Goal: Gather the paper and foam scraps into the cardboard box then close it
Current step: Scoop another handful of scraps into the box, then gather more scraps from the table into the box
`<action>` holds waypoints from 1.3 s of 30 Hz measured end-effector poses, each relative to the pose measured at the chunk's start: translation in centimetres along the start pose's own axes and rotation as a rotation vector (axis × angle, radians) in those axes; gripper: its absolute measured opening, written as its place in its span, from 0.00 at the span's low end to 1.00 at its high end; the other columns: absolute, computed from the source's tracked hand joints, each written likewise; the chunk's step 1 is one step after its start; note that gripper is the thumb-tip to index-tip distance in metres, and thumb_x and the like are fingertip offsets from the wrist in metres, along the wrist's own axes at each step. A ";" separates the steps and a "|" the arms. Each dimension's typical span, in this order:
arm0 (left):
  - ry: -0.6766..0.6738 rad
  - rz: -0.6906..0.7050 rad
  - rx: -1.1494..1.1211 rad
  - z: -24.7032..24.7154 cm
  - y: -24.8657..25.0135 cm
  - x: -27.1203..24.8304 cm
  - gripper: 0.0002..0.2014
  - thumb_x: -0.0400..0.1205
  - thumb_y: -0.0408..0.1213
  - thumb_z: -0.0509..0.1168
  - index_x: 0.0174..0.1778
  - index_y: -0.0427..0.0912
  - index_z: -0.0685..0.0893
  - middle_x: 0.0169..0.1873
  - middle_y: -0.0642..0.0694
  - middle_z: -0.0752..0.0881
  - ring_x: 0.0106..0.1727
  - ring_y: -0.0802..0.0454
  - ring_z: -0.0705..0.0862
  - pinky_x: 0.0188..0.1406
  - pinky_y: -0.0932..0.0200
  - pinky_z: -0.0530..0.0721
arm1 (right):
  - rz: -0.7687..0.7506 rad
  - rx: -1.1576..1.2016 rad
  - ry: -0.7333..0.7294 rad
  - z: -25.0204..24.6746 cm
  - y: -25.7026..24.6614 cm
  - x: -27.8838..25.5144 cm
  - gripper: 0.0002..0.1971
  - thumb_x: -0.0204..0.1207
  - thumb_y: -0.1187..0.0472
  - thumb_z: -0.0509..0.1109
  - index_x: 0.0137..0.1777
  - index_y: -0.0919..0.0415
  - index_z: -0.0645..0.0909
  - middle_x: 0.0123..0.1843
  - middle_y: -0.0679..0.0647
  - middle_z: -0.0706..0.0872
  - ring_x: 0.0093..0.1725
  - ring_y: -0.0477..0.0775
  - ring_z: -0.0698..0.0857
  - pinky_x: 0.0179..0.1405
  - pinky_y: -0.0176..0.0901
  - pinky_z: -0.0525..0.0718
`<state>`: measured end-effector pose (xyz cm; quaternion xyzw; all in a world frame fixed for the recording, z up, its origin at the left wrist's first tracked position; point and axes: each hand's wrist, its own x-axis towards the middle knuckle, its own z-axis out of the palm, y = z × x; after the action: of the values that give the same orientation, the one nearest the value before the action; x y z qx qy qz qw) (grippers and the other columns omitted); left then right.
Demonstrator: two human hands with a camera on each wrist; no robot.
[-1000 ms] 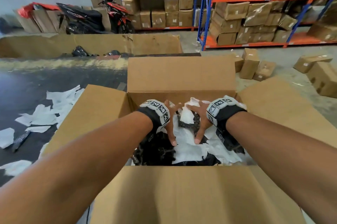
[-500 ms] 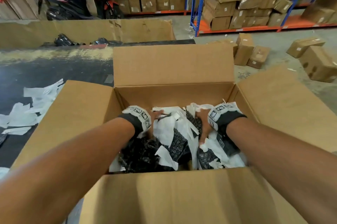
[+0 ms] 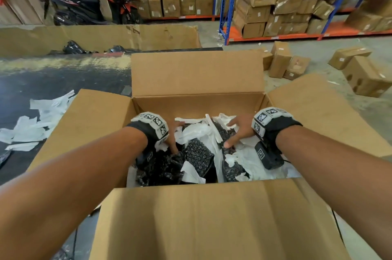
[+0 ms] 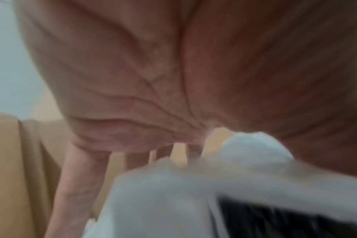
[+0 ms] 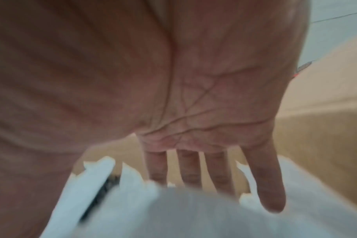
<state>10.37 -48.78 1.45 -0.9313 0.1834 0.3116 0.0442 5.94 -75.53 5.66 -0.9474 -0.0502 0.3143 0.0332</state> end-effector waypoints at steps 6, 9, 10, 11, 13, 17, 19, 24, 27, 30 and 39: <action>0.289 0.021 -0.017 -5.0 2.2 -6.9 0.52 0.72 0.65 0.76 0.88 0.47 0.61 0.79 0.40 0.75 0.78 0.39 0.75 0.74 0.47 0.73 | -0.046 -0.079 0.277 -3.9 -0.2 -6.3 0.43 0.71 0.29 0.70 0.81 0.52 0.70 0.79 0.54 0.76 0.75 0.60 0.76 0.73 0.52 0.71; 0.436 0.068 -0.046 -5.7 3.8 -11.0 0.50 0.72 0.67 0.74 0.87 0.49 0.63 0.76 0.38 0.77 0.74 0.38 0.78 0.70 0.46 0.77 | -0.104 -0.113 0.402 -4.3 -0.7 -10.9 0.38 0.72 0.31 0.71 0.79 0.49 0.73 0.73 0.53 0.82 0.69 0.57 0.81 0.70 0.50 0.76; 0.477 0.087 -0.052 -5.6 4.1 -12.3 0.50 0.73 0.68 0.73 0.87 0.51 0.62 0.77 0.39 0.76 0.75 0.39 0.77 0.72 0.44 0.77 | -0.121 -0.119 0.438 -4.2 -1.0 -12.4 0.37 0.73 0.32 0.71 0.79 0.49 0.73 0.73 0.53 0.82 0.69 0.57 0.81 0.70 0.50 0.76; 0.518 0.102 -0.056 -5.2 4.4 -13.8 0.50 0.73 0.69 0.72 0.88 0.52 0.60 0.78 0.39 0.74 0.76 0.39 0.76 0.74 0.43 0.77 | -0.142 -0.119 0.474 -3.9 -1.3 -13.8 0.36 0.73 0.33 0.71 0.78 0.50 0.73 0.74 0.53 0.81 0.71 0.58 0.79 0.70 0.51 0.76; 0.606 0.130 -0.081 -3.9 5.2 -16.8 0.49 0.75 0.69 0.70 0.88 0.54 0.58 0.80 0.41 0.71 0.76 0.40 0.76 0.74 0.40 0.77 | -0.190 -0.088 0.543 -3.2 -2.0 -16.4 0.35 0.74 0.34 0.71 0.78 0.49 0.73 0.76 0.51 0.78 0.75 0.57 0.74 0.72 0.53 0.74; 0.748 0.189 -0.170 0.4 5.7 -21.6 0.46 0.77 0.66 0.71 0.88 0.56 0.59 0.81 0.46 0.69 0.67 0.44 0.82 0.69 0.46 0.80 | -0.296 0.052 0.688 -0.5 -4.8 -20.3 0.34 0.74 0.36 0.72 0.78 0.47 0.73 0.74 0.50 0.78 0.74 0.56 0.74 0.71 0.52 0.72; 0.796 0.207 -0.212 2.9 5.1 -23.1 0.46 0.76 0.65 0.71 0.87 0.56 0.59 0.82 0.48 0.67 0.74 0.46 0.78 0.73 0.45 0.79 | -0.364 0.115 0.740 1.4 -7.2 -21.2 0.34 0.75 0.37 0.72 0.78 0.48 0.72 0.72 0.49 0.78 0.72 0.54 0.76 0.70 0.49 0.73; 0.958 0.207 -0.348 8.7 2.6 -27.0 0.44 0.77 0.59 0.74 0.87 0.57 0.61 0.83 0.52 0.64 0.79 0.52 0.72 0.76 0.52 0.76 | -0.495 0.172 0.798 6.5 -14.5 -21.6 0.36 0.75 0.38 0.70 0.82 0.45 0.65 0.82 0.47 0.68 0.81 0.49 0.67 0.77 0.52 0.71; 1.035 0.179 -0.409 11.9 0.1 -29.5 0.40 0.78 0.58 0.72 0.85 0.56 0.65 0.82 0.53 0.65 0.78 0.55 0.73 0.73 0.54 0.78 | -0.558 0.225 0.804 8.9 -19.6 -21.8 0.37 0.76 0.41 0.71 0.83 0.46 0.64 0.85 0.48 0.65 0.83 0.49 0.64 0.79 0.48 0.68; 1.062 0.116 -0.447 15.1 -3.8 -31.7 0.38 0.78 0.56 0.71 0.85 0.57 0.65 0.83 0.54 0.64 0.79 0.55 0.71 0.72 0.56 0.76 | -0.613 0.256 0.803 10.8 -25.1 -21.7 0.36 0.76 0.42 0.71 0.83 0.47 0.65 0.84 0.49 0.65 0.82 0.49 0.64 0.80 0.48 0.68; 0.891 -0.153 -0.568 28.0 -18.8 -36.0 0.41 0.76 0.55 0.73 0.85 0.58 0.63 0.84 0.49 0.60 0.83 0.46 0.67 0.76 0.43 0.76 | -0.683 0.294 0.659 18.5 -43.7 -17.5 0.34 0.76 0.44 0.71 0.82 0.48 0.66 0.84 0.49 0.65 0.83 0.49 0.63 0.81 0.47 0.67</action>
<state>-25.05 -14.51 -0.14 -0.9594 0.0245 -0.0807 -0.2693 -22.33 -33.63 5.30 -0.9111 -0.2996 -0.0269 0.2817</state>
